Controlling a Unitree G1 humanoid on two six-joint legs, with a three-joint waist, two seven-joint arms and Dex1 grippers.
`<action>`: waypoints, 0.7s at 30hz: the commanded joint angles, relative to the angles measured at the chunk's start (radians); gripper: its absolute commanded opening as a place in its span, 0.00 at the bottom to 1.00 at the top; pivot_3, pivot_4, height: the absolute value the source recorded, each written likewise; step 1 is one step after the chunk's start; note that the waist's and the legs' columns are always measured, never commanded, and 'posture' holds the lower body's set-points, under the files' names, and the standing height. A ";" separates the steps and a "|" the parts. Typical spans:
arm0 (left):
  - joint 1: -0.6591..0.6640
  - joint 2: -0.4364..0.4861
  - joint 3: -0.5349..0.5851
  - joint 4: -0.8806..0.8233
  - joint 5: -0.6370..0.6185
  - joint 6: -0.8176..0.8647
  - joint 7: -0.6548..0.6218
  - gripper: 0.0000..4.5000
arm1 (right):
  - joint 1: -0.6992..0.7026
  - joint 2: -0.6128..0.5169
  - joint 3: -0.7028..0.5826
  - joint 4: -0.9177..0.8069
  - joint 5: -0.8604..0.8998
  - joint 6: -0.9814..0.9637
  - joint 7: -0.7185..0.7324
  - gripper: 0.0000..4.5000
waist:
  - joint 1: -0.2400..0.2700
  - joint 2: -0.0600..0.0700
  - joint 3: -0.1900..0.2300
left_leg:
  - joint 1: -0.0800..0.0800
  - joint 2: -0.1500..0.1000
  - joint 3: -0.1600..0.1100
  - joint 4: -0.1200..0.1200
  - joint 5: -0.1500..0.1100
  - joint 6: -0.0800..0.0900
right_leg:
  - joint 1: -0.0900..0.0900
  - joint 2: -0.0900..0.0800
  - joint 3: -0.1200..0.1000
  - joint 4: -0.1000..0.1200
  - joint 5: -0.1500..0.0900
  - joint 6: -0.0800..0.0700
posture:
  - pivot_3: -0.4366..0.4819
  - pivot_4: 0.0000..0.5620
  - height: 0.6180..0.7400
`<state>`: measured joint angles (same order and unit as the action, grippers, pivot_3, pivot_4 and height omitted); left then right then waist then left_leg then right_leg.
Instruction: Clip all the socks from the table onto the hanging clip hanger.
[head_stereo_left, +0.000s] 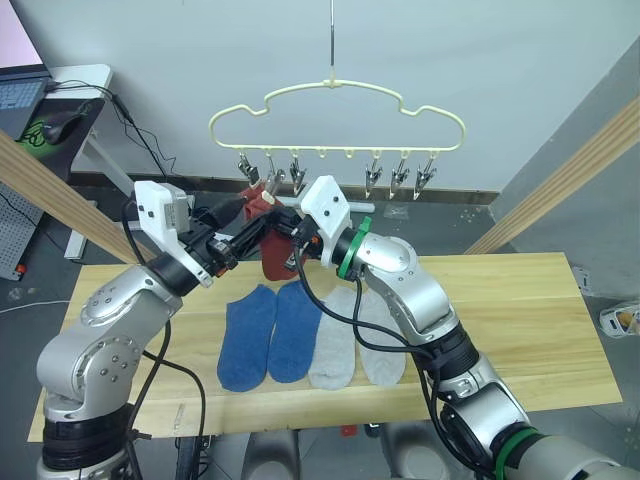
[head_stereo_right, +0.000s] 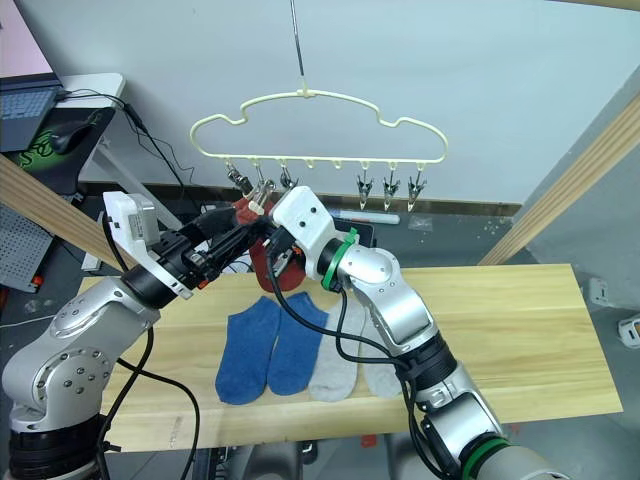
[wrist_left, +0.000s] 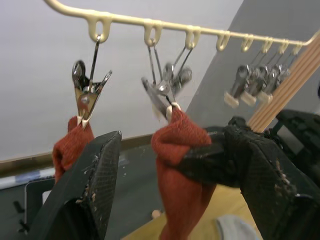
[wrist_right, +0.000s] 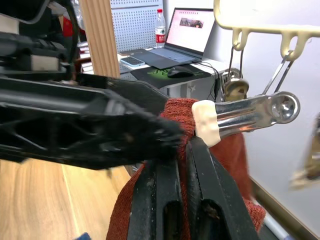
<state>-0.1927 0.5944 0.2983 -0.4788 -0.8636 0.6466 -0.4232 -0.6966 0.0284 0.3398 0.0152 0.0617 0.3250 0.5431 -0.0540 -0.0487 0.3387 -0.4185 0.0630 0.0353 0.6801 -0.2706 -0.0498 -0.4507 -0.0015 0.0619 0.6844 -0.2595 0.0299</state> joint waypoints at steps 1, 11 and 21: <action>0.024 0.017 0.019 -0.037 0.015 -0.010 -0.011 0.78 | 0.000 0.006 -0.003 -0.034 0.002 -0.026 -0.009 0.06 | 0.000 0.000 0.000 | 0.000 0.000 0.000 0.000 0.000 0.000 | 0.000 0.000 0.000 0.000 0.000 0.000 | 0.46 0.50 0.99; 0.029 0.018 0.023 -0.039 0.034 -0.016 -0.010 0.79 | 0.029 -0.055 0.012 -0.087 -0.003 0.019 0.010 0.57 | 0.002 0.000 0.000 | 0.000 0.000 -0.001 0.000 0.001 0.002 | 0.000 0.000 -0.001 0.002 0.001 -0.002 | 0.45 0.48 0.99; 0.049 0.022 0.029 -0.065 0.075 -0.035 -0.009 0.79 | 0.122 -0.230 -0.004 -0.302 0.031 0.141 0.090 0.57 | 0.005 -0.002 -0.003 | 0.000 -0.001 -0.002 0.001 0.002 0.003 | 0.000 0.000 -0.001 0.005 0.001 -0.002 | 0.45 0.47 0.99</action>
<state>-0.1503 0.6048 0.3035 -0.5020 -0.7997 0.6405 -0.4259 -0.5813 -0.1964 0.3495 -0.2147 0.0712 0.4532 0.6129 -0.0490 -0.0503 0.3354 -0.4180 0.0622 0.0330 0.6809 -0.2678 -0.0473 -0.4507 -0.0014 0.0603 0.6900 -0.2582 0.0277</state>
